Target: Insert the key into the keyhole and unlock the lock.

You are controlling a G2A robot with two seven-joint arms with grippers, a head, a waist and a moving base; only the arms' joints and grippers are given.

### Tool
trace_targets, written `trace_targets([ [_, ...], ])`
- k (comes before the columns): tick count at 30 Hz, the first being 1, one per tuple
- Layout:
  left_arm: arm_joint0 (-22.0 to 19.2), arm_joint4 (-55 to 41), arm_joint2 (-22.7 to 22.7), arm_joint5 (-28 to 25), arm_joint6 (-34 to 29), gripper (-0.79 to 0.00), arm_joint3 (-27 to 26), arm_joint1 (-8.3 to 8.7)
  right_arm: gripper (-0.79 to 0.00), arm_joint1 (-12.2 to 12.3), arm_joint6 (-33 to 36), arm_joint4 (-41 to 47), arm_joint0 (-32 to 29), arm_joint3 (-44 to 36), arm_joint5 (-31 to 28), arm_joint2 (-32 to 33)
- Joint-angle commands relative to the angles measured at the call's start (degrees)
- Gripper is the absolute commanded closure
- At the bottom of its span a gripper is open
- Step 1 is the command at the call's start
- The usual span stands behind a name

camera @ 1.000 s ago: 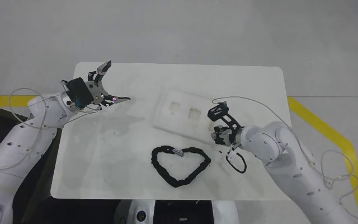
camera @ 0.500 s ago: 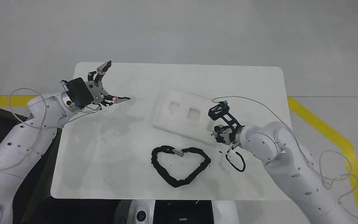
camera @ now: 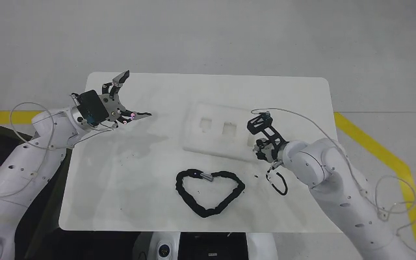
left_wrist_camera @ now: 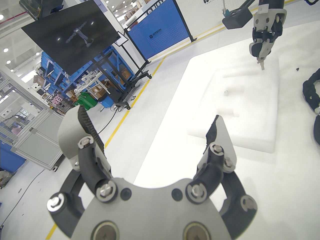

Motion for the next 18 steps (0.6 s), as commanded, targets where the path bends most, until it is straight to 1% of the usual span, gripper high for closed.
trace_targets([
  [1, 0.0, 0.0, 0.0, 0.0, 0.0, -0.785, 0.0, 0.00, 0.000, 0.0, -0.2, 0.0, 0.0, 0.3, -0.1, 0.2],
  [10, 0.0, 0.0, 0.0, 0.0, 0.0, -0.785, 0.0, 0.00, 0.000, 0.2, -2.6, 4.0, -1.3, -2.8, -1.0, 4.1],
  [13, 0.0, 0.0, 0.0, 0.0, 0.0, -0.785, 0.0, 0.00, 0.000, 0.3, -4.2, 7.8, -2.6, -3.9, -1.8, 6.1],
  [16, 0.0, 0.0, 0.0, 0.0, 0.0, -0.785, 0.0, 0.00, 0.000, 0.4, -6.6, 13.4, -3.8, -3.9, -4.0, 8.5],
  [18, 0.0, 0.0, 0.0, 0.0, 0.0, -0.785, 0.0, 0.00, 0.000, 0.5, -7.7, 14.8, -4.5, -3.5, -5.2, 10.1],
])
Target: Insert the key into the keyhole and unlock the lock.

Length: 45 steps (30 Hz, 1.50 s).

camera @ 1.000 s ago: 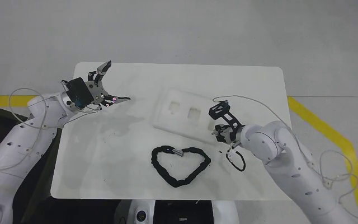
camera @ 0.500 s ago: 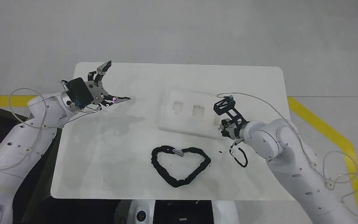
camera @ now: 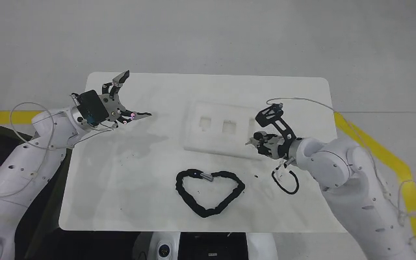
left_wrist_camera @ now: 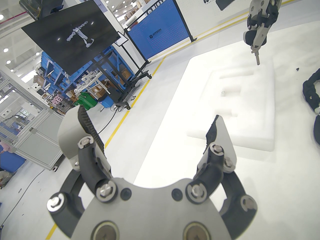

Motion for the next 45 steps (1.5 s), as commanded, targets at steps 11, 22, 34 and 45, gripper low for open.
trace_targets([
  [11, 0.0, 0.0, 0.0, 0.0, 0.0, -0.785, 0.0, 0.00, 0.000, 0.5, -6.8, 13.7, -4.2, 1.6, -6.6, 7.0],
  [22, 0.0, 0.0, 0.0, 0.0, 0.0, -0.785, 0.0, 0.00, 0.000, 0.7, -7.9, 14.4, -5.2, 2.0, -7.2, 8.0],
  [34, 3.6, 1.5, -0.1, -2.6, -3.8, -0.785, -7.0, 0.08, 0.000, 0.7, -7.9, 14.4, -5.2, 2.0, -7.2, 8.0],
  [45, 9.7, 6.6, 1.8, -8.0, -4.7, -0.785, -16.2, 0.13, 0.000, 0.7, -7.9, 14.4, -5.2, 2.0, -7.2, 8.0],
])
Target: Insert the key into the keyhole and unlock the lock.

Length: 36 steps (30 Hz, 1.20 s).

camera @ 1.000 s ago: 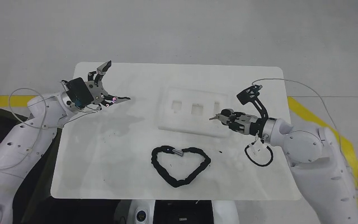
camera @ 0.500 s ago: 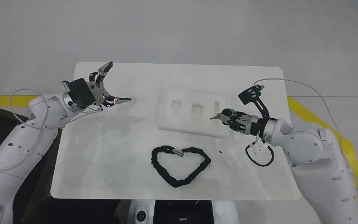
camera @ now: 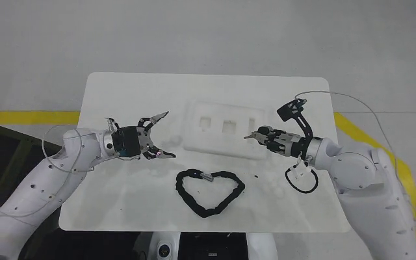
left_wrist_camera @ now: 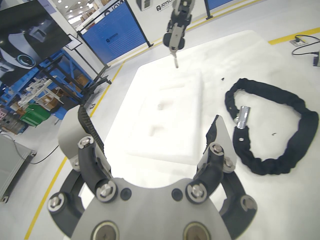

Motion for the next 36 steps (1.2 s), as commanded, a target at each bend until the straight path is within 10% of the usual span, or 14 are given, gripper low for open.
trace_targets([
  [1, 0.4, 0.4, 0.6, -1.1, -0.5, -0.785, -1.0, -0.19, 0.000, 0.0, 0.0, 0.0, 0.0, 0.0, 0.0, 0.0],
  [25, -7.3, 16.3, 17.1, -15.3, -14.0, -0.785, -3.1, -7.25, 0.000, 0.0, 0.0, 0.0, 0.0, 0.0, 0.0, 0.0],
  [36, -8.2, 10.7, 17.5, -15.4, -20.2, -0.785, 1.1, -9.62, 0.000, 0.0, 0.0, 0.0, 0.0, 0.0, 0.0, 0.0],
])
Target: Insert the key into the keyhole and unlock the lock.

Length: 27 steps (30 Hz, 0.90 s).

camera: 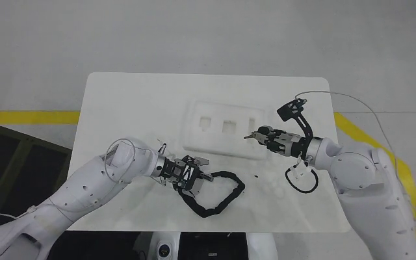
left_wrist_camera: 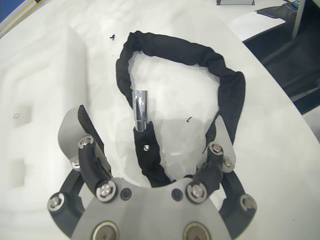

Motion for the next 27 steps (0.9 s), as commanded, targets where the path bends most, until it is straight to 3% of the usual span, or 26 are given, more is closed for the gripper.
trace_targets([
  [1, -0.2, -0.9, 0.1, -0.2, -0.9, -0.785, 0.1, -0.35, 0.000, 0.0, 0.0, 0.0, 0.0, 0.0, 0.0, 0.0],
  [9, -0.5, -1.9, 1.0, -1.2, -4.0, -0.785, 0.9, -1.71, 0.000, 0.0, 0.0, 0.0, 0.0, 0.0, 0.0, 0.0],
  [12, -0.5, -2.8, 0.7, -1.4, -5.0, -0.659, 1.6, -1.96, 0.000, 0.0, 0.0, 0.0, 0.0, 0.0, 0.0, 0.0],
  [14, -0.5, -3.3, 0.5, -1.6, -5.8, -0.616, 1.8, -2.11, 0.000, 0.0, 0.0, 0.0, 0.0, 0.0, 0.0, 0.0],
  [19, -0.3, -3.3, 0.6, -2.3, -7.0, -0.576, 2.0, -2.45, 0.000, 0.0, 0.0, 0.0, 0.0, 0.0, 0.0, 0.0],
  [24, -0.2, -3.1, 0.6, -2.6, -7.5, -0.585, 2.2, -2.72, 0.000, 0.0, 0.0, 0.0, 0.0, 0.0, 0.0, 0.0],
  [27, -0.2, -3.2, 0.4, -2.6, -7.9, -0.533, 2.5, -2.89, 0.000, 0.0, 0.0, 0.0, 0.0, 0.0, 0.0, 0.0],
])
